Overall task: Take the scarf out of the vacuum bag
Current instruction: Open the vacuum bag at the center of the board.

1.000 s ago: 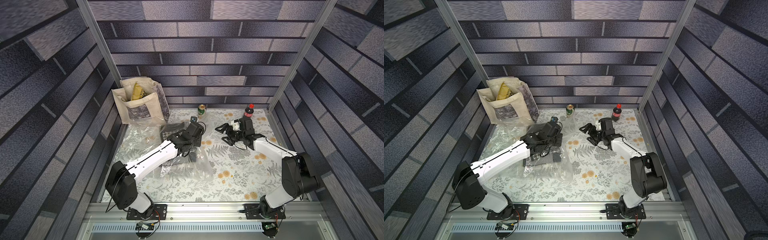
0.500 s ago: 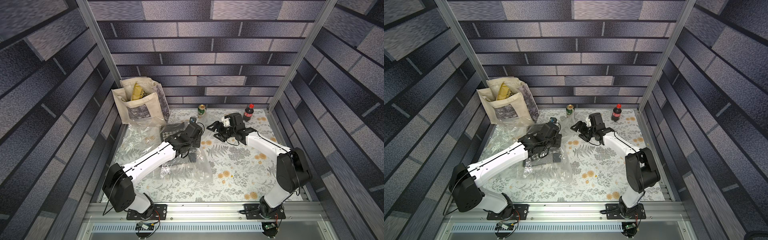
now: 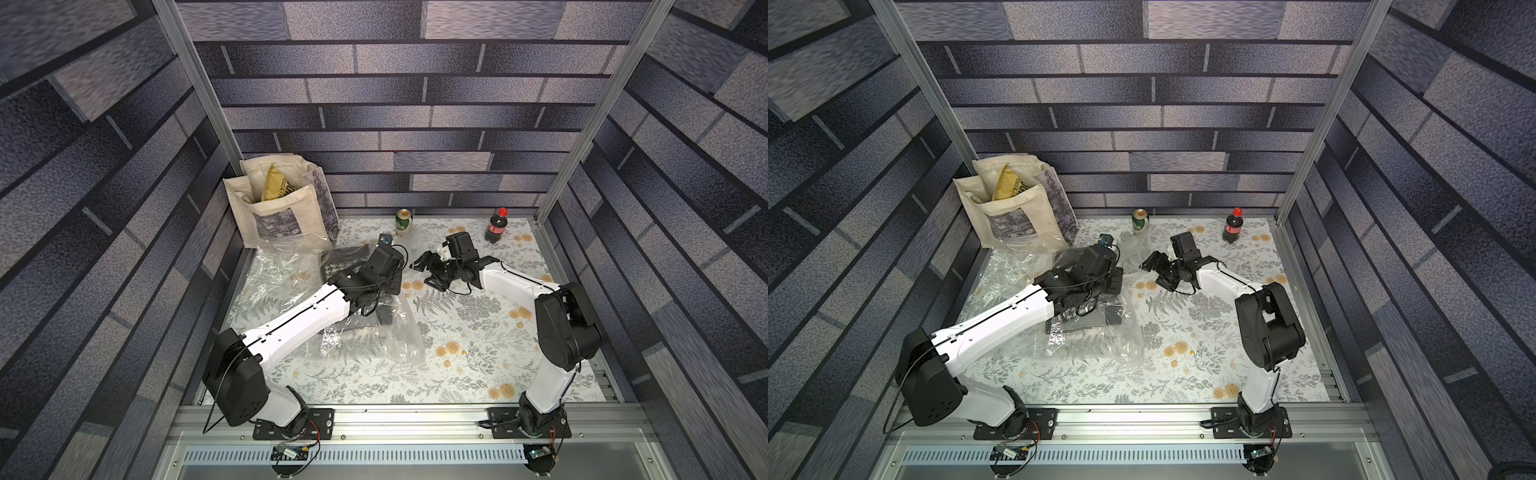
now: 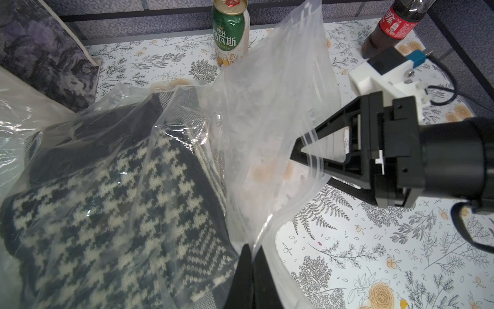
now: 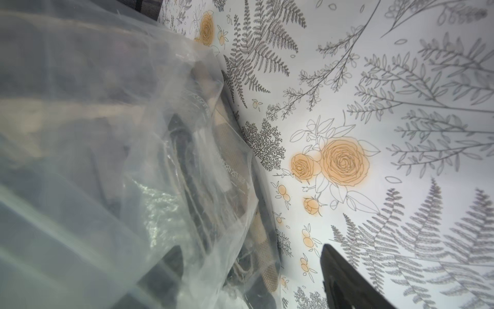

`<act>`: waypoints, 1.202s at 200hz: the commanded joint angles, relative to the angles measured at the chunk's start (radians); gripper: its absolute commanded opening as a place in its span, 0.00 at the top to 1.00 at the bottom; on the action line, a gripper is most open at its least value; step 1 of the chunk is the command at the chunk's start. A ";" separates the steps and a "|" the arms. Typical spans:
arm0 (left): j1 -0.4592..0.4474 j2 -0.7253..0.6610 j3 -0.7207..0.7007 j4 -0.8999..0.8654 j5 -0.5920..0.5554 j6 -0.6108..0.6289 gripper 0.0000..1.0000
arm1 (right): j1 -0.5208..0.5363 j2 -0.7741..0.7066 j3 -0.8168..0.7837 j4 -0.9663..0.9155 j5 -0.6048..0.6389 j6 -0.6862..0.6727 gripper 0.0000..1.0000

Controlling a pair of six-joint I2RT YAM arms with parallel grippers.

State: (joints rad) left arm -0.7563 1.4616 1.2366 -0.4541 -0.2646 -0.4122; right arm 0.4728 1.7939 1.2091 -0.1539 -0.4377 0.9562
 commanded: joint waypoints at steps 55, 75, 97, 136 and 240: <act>0.006 -0.010 0.002 0.042 0.019 -0.020 1.00 | 0.135 -0.076 0.001 -0.053 0.029 -0.031 0.18; 0.005 -0.007 0.000 0.047 0.022 -0.023 0.99 | 0.161 -0.084 -0.001 -0.052 0.035 -0.032 0.18; 0.006 -0.005 -0.005 0.053 0.027 -0.026 0.92 | 0.180 -0.082 -0.002 -0.036 0.033 -0.031 0.18; 0.006 -0.007 -0.011 0.060 0.028 -0.027 0.82 | 0.181 -0.041 0.010 -0.026 0.041 -0.029 0.36; 0.019 0.005 -0.032 0.104 0.112 -0.003 0.52 | 0.182 0.019 0.014 0.053 -0.003 0.003 1.00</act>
State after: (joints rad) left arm -0.7441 1.4624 1.2175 -0.3710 -0.1898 -0.4229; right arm 0.6460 1.8042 1.2163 -0.1326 -0.4244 0.9558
